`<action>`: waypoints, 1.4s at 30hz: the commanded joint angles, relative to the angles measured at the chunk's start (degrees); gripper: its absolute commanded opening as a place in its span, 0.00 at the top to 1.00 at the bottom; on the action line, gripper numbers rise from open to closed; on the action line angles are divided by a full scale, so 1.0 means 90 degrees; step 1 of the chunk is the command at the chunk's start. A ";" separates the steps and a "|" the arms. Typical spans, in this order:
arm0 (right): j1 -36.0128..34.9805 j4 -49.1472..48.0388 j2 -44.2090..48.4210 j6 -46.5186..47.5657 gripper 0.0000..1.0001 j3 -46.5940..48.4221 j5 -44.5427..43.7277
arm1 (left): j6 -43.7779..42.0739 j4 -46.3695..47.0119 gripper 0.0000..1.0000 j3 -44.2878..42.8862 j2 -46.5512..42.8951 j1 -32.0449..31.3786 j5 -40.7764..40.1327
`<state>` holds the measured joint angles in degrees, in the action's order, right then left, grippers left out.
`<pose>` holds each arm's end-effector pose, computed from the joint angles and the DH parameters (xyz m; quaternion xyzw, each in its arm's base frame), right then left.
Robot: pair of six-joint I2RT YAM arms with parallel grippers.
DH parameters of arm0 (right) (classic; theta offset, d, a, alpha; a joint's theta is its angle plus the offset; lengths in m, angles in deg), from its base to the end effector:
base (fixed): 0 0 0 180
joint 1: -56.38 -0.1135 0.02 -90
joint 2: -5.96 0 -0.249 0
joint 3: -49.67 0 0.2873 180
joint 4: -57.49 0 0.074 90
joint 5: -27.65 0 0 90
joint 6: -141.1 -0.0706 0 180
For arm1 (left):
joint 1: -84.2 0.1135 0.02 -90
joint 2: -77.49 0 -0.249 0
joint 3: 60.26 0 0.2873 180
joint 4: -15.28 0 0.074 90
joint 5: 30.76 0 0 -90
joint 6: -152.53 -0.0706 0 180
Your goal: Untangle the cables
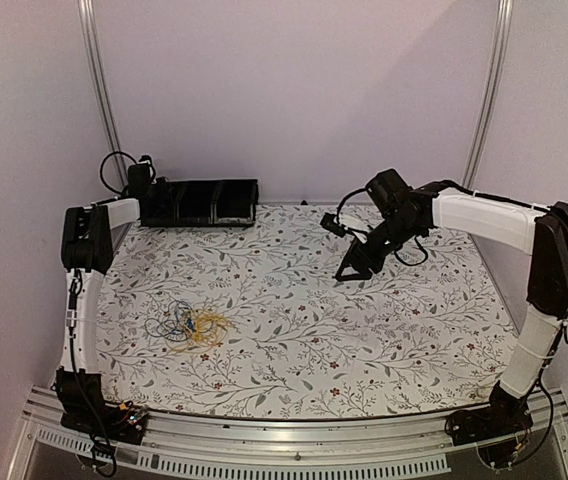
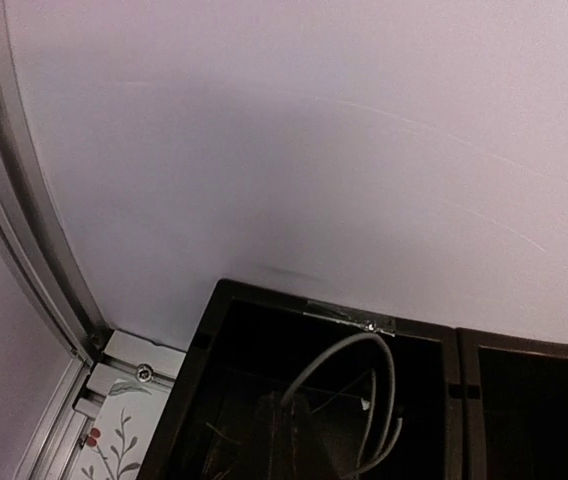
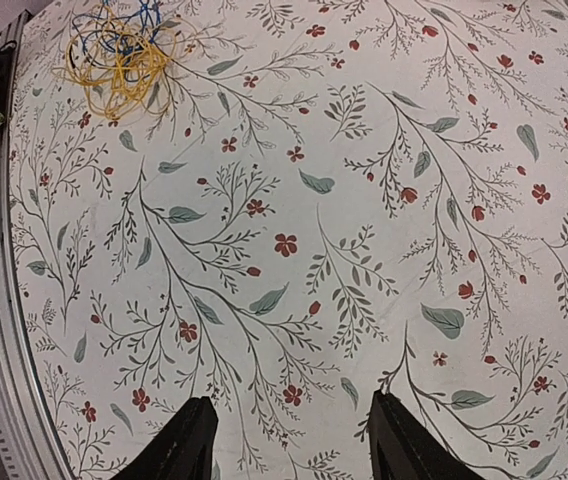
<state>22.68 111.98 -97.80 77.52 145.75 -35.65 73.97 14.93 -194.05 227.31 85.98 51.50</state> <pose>0.3384 0.2638 0.1957 -0.5211 0.7896 0.2385 0.2193 0.6489 0.0297 0.1187 -0.1321 0.7888 0.0035 0.6002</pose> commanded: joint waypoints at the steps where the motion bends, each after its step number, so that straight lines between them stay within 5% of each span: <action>1: 0.0013 -0.0028 0.0346 0.0071 0.44 -0.0051 -0.0062 | 0.0226 -0.0334 1.00 -0.0050 0.0018 -0.0062 -0.0156; 18: 0.0013 -0.0149 0.0681 0.0054 0.44 -0.0316 0.0022 | 0.0719 -0.1817 1.00 -0.0561 -0.0096 -0.0177 0.0061; 20: 0.0012 -0.0152 0.0732 0.0044 0.44 -0.0342 0.0036 | 0.0709 -0.1889 0.91 -0.0507 -0.0373 -0.0183 -0.0001; 23: 0.0013 -0.0154 0.0791 0.0053 0.44 -0.0342 0.0060 | 0.0708 -0.2053 0.64 -0.0273 -0.0880 -0.0249 -0.0152; 30: 0.0035 -0.0154 0.0892 0.0317 0.43 -0.0165 -0.0018 | 0.0690 -0.2553 0.40 0.1564 -0.2810 -0.0668 -0.1015; 42: 0.0079 -0.0185 0.0553 0.0298 0.43 0.0611 0.0387 | 0.0965 -0.3645 0.41 0.5117 -0.6596 -0.1886 0.0130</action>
<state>23.14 111.04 -91.95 80.34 148.59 -34.97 81.54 -10.81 -154.81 174.55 73.61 46.51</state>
